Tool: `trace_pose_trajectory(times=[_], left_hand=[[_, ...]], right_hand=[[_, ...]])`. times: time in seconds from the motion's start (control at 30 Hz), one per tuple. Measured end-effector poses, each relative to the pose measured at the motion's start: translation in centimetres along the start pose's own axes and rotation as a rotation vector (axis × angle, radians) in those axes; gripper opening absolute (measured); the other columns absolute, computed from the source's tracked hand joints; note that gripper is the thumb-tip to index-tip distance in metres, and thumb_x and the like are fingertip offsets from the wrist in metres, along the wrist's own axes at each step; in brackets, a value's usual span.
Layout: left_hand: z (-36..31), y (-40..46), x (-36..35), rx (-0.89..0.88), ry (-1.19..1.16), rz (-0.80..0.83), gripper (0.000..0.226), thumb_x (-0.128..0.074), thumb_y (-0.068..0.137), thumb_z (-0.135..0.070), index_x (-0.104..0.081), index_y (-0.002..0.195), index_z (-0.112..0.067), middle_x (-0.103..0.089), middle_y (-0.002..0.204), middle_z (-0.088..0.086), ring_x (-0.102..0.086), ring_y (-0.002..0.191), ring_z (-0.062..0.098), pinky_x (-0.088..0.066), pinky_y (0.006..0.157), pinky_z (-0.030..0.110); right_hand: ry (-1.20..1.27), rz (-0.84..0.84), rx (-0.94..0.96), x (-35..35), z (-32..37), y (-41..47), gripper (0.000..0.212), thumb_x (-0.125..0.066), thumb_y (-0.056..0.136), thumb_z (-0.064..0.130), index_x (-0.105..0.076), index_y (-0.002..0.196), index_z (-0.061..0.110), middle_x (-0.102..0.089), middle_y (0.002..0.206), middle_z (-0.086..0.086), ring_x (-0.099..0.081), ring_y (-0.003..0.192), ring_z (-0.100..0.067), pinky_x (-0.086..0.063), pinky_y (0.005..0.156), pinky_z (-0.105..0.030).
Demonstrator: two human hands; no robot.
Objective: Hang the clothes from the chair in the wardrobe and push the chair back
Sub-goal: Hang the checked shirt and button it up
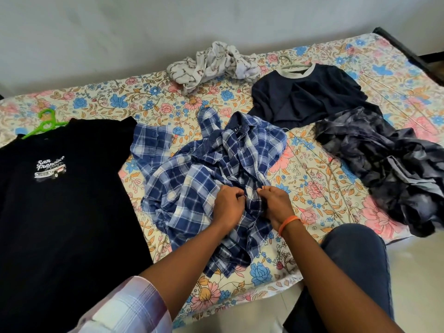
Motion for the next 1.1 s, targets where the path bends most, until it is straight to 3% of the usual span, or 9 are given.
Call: trace_pose_trajectory(times=[0.07,0.13,0.3,0.43,0.57,0.67,0.8,0.9,1.1], left_hand=[[0.3,0.2,-0.2,0.067,-0.120,0.016,0.014,-0.067,0.091,-0.015,-0.070,0.078,-0.019,-0.065,0.074,-0.009,-0.062,0.066,0.007,-0.046,0.059,0.021],[0.6,0.3,-0.2,0.142,-0.278,0.058,0.014,-0.070,0.089,-0.014,-0.070,0.076,-0.018,-0.067,0.067,-0.005,-0.066,0.058,0.010,-0.050,0.056,0.022],[0.7,0.5,-0.5,0.303,-0.628,0.192,0.008,-0.060,0.096,-0.007,-0.067,0.098,-0.010,-0.072,0.085,0.008,-0.065,0.056,0.014,-0.054,0.052,0.024],[1.6,0.4,-1.2,0.416,-0.660,0.131,0.006,-0.067,0.091,-0.004,-0.068,0.097,-0.007,-0.072,0.085,0.013,-0.065,0.057,0.014,-0.056,0.052,0.023],[1.3,0.1,-1.9,0.400,-0.619,0.086,0.007,-0.073,0.087,-0.007,-0.072,0.093,-0.004,-0.073,0.078,0.012,-0.066,0.058,0.016,-0.057,0.054,0.026],[1.0,0.0,-1.3,0.347,-0.597,0.040,0.006,-0.074,0.087,-0.011,-0.072,0.083,-0.007,-0.073,0.073,0.012,-0.069,0.059,0.019,-0.060,0.057,0.031],[0.0,0.0,-0.2,0.264,-0.513,-0.009,0.015,-0.068,0.092,-0.014,-0.071,0.077,-0.010,-0.072,0.071,0.007,-0.071,0.062,0.019,-0.061,0.057,0.033],[-0.4,-0.2,0.2,0.228,-0.535,-0.001,0.014,-0.063,0.096,-0.012,-0.071,0.085,-0.009,-0.073,0.080,0.008,-0.073,0.072,0.021,-0.062,0.062,0.035],[-0.7,-0.6,0.8,0.216,-0.594,0.013,0.014,-0.057,0.099,-0.011,-0.070,0.094,-0.006,-0.073,0.084,0.010,-0.073,0.074,0.021,-0.062,0.066,0.034]], right_hand=[[-0.048,0.011,0.020,-0.2,0.1,0.1,0.013,-0.061,0.094,0.008,-0.061,0.083,0.002,-0.061,0.070,-0.013,-0.062,0.065,-0.028,-0.056,0.059,-0.039],[-0.093,-0.001,0.026,-0.1,0.0,0.4,0.013,-0.063,0.094,0.008,-0.064,0.083,0.001,-0.064,0.072,-0.018,-0.063,0.062,-0.028,-0.056,0.061,-0.040],[-0.201,0.005,0.067,-0.3,-0.4,1.0,0.021,-0.066,0.092,0.013,-0.065,0.085,-0.006,-0.063,0.077,-0.022,-0.056,0.070,-0.028,-0.054,0.072,-0.055],[-0.257,-0.050,0.079,-0.1,-1.1,0.8,0.015,-0.065,0.093,0.011,-0.068,0.081,0.001,-0.067,0.080,-0.027,-0.060,0.070,-0.029,-0.055,0.074,-0.059],[-0.316,-0.107,0.090,0.1,-1.3,0.8,0.016,-0.066,0.091,0.012,-0.067,0.078,0.002,-0.067,0.075,-0.020,-0.058,0.067,-0.026,-0.054,0.073,-0.058],[-0.493,-0.195,0.255,-0.3,0.5,-0.3,0.014,-0.067,0.089,0.013,-0.065,0.076,0.009,-0.065,0.073,-0.012,-0.058,0.068,-0.021,-0.053,0.065,-0.038],[-1.017,-0.290,0.681,-2.9,2.9,-3.4,0.007,-0.063,0.092,0.018,-0.067,0.089,0.013,-0.057,0.097,0.002,-0.049,0.069,-0.014,-0.033,0.053,-0.022],[-0.965,-0.317,0.685,-3.0,2.6,-3.6,0.007,-0.061,0.093,0.014,-0.067,0.092,0.010,-0.058,0.102,-0.002,-0.047,0.069,-0.012,-0.026,0.052,-0.011],[-0.812,-0.316,0.678,-3.3,3.3,-4.0,0.006,-0.067,0.090,0.007,-0.071,0.093,0.007,-0.061,0.095,-0.005,-0.052,0.078,-0.011,-0.033,0.064,-0.003]])
Point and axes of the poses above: each hand's wrist, its own y-axis towards the middle knuckle, its own x-axis out of the back of the hand, z = x × y, the point moved 5 cm from there along y, towards the middle knuckle
